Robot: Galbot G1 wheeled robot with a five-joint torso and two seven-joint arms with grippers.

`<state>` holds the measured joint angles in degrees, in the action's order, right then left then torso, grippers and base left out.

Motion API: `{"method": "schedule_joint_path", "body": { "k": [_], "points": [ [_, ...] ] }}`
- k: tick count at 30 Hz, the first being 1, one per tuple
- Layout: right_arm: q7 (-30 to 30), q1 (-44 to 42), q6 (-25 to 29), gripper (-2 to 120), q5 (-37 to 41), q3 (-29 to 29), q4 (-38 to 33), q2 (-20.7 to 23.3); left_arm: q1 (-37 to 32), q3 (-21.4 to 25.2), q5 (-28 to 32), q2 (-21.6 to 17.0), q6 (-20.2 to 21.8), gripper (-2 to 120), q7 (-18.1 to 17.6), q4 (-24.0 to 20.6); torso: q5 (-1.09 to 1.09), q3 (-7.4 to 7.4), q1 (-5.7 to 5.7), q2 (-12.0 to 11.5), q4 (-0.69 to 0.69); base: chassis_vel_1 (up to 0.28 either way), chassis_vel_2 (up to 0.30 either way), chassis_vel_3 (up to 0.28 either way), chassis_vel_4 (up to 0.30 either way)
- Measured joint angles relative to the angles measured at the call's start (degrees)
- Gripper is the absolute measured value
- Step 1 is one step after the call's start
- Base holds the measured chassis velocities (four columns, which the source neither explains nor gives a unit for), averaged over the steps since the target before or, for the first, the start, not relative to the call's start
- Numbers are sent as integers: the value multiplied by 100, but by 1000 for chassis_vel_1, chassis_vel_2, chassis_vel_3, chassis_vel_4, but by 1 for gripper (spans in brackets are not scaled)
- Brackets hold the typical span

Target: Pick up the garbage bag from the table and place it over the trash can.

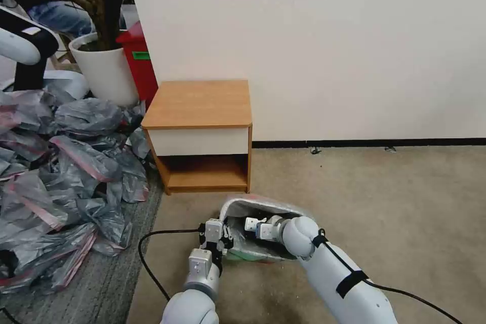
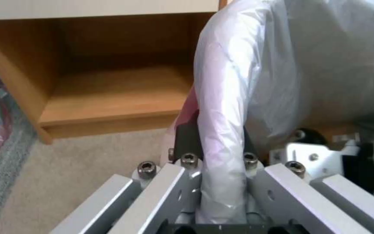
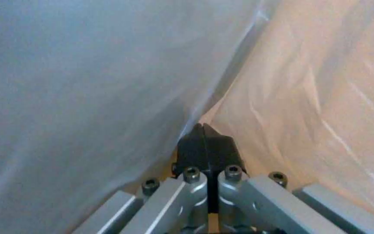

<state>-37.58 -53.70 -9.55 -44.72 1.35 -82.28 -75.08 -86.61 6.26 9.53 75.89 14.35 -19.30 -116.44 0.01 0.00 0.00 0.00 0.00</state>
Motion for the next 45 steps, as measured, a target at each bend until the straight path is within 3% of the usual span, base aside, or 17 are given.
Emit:
{"method": "schedule_joint_path", "body": {
  "k": [11, 18, 30, 39, 41, 43, 44, 45],
  "points": [
    [-4, -207, 4, 0, 38, -2, -409, 133, 142, 67, 134, -2, -4, 3, -107, 135, 0, 0, 0, 0, 0, 0, 0, 0, 0],
    [-12, -372, -6, 0, 309, -88, -966, 470, 277, 101, 422, -33, -5, 3, -205, 205, 0, 0, 0, 0, 0, 0, 0, 0, 0],
    [280, -1014, -240, 0, 2135, -617, -2890, 1936, 871, 111, 1744, -364, 336, 3, -627, 279, -1, 0, 0, 0, -1, 0, 0, 0, 0],
    [1202, -1700, -275, 0, 3614, -1723, -3812, 2460, 1139, -59, 2804, -370, 648, 3, -1042, 271, 0, 0, 0, 0, 0, 0, 0, 0, 0],
    [2106, -2000, -102, 0, 4501, -1966, -4026, 2529, 1198, -76, 3314, -364, 859, 3, -1315, 182, -1, 0, 0, 0, 0, 0, 0, 0, 0],
    [2409, -2085, 20, 0, 4735, -2018, -4064, 2529, 1209, -78, 3443, -365, 910, 3, -1386, 158, 1, 0, 0, 0, -1, 0, 0, 0, 0],
    [2997, -2278, 291, 0, 5201, -2177, -4150, 2493, 1230, -72, 3725, -380, 1022, 3, -1525, 95, 0, 0, 0, 0, 1, 0, 0, 0, 0],
    [3171, -2349, 372, 0, 5327, -2235, -4182, 2463, 1240, -60, 3854, -397, 1101, 3, -1583, 63, -2, 0, 0, 0, 0, 0, 0, 0, 0]
  ]
}}
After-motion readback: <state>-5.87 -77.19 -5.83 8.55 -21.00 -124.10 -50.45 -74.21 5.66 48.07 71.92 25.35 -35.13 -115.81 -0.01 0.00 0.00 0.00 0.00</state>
